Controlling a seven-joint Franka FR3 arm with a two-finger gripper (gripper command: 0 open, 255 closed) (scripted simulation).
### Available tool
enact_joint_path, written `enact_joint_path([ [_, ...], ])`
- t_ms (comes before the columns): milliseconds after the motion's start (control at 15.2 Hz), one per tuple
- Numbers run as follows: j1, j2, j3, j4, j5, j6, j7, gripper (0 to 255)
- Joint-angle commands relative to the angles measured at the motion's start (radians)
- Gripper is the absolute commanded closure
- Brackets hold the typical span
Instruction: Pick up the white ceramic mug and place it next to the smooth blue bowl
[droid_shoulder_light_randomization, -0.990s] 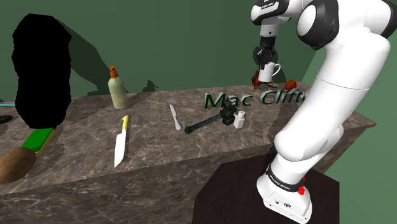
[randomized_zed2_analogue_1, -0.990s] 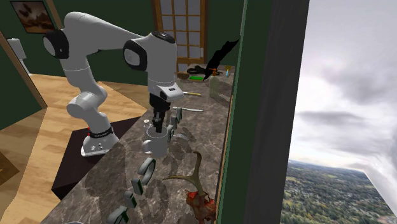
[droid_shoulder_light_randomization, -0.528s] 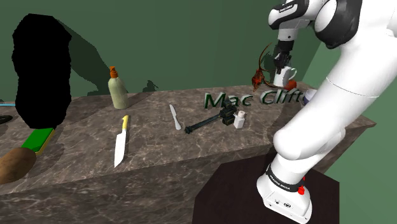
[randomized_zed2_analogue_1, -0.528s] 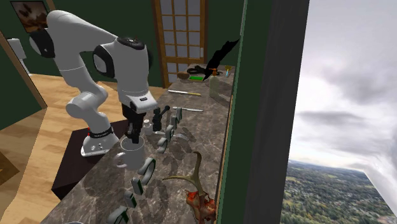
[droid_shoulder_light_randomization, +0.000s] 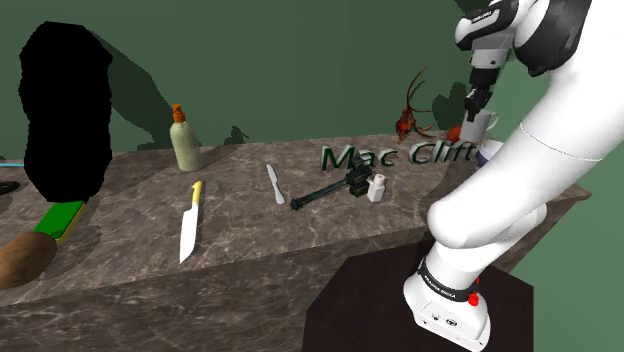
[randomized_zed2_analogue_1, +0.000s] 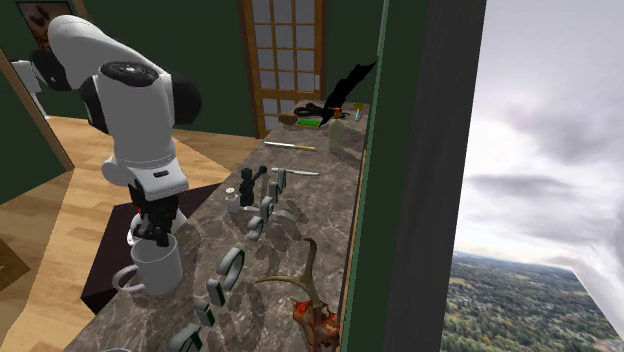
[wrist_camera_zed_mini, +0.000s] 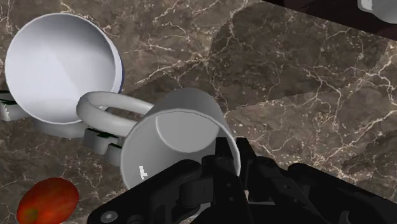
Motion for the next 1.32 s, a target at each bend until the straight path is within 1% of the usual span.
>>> enact_joint_path([
  [0, -0.02, -0.01, -0.024, -0.009, -0.013, 0.008, -0.041, 255],
  [396, -0.084, 0.004, -0.116, 0.007, -0.027, 0.034, -0.193, 255],
  [1254, -0.091, 0.043, -0.136, -0.136, -0.014, 0.209, -0.186, 255],
])
